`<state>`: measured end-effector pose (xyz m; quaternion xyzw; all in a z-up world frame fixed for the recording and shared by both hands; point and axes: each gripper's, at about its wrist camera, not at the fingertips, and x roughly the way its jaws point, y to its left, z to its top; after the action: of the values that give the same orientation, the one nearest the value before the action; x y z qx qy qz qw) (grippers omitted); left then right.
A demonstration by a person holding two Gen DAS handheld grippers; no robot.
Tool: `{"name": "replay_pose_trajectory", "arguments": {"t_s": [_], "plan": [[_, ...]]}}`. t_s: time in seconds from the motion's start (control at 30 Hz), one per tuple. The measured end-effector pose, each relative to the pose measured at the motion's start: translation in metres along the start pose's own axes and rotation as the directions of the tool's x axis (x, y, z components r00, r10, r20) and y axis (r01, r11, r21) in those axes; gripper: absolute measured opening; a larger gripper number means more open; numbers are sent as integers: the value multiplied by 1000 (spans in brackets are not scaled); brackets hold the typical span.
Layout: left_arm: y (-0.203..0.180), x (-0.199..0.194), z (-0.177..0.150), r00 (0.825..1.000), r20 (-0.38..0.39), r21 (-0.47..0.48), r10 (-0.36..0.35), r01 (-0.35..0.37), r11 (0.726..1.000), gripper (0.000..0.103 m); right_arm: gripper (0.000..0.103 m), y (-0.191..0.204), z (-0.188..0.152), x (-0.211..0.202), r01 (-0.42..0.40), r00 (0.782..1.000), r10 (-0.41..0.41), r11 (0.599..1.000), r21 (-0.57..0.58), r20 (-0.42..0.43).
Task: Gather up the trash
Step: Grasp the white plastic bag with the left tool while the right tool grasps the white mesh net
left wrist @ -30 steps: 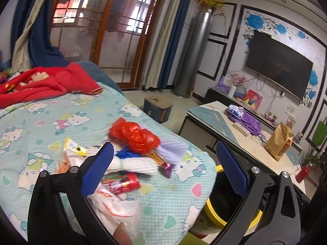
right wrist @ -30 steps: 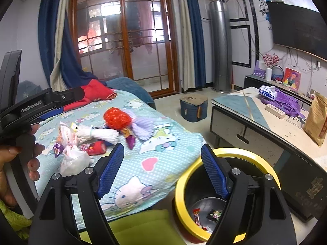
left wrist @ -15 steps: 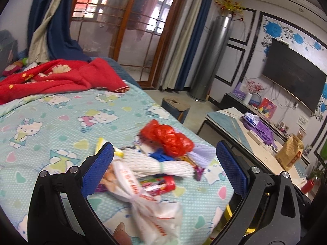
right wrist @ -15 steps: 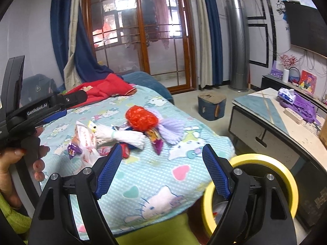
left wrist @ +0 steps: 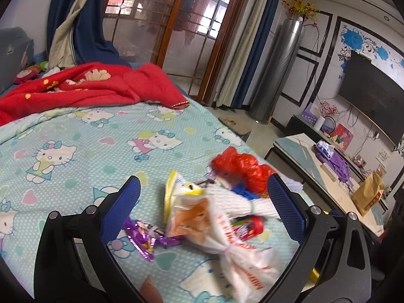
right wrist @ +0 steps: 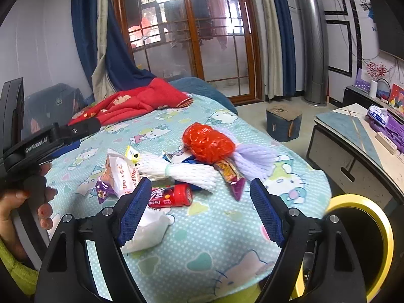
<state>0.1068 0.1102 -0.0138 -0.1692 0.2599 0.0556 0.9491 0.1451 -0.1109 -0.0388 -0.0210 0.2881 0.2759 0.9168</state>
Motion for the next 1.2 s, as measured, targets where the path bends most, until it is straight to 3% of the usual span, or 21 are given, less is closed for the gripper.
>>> {"name": "replay_pose_trajectory", "arguments": {"t_s": [0.23, 0.83, 1.03, 1.2], "plan": [[17, 18, -8, 995, -90, 2, -40, 40, 999, 92, 78, -6, 7, 28, -2, 999, 4, 999, 40, -35], [9, 52, -24, 983, -166, 29, -79, 85, 996, 92, 69, -18, 10, 81, -51, 987, 64, 995, 90, -150], [9, 56, -29, 979, -191, 27, -70, 76, 997, 80, 45, -15, 3, 85, -83, 981, 95, 994, 77, -170], [8, 56, -33, 975, -210, 28, -69, 77, 997, 61, 21, -13, 1, 77, -96, 982, 104, 994, 53, -158]]}}
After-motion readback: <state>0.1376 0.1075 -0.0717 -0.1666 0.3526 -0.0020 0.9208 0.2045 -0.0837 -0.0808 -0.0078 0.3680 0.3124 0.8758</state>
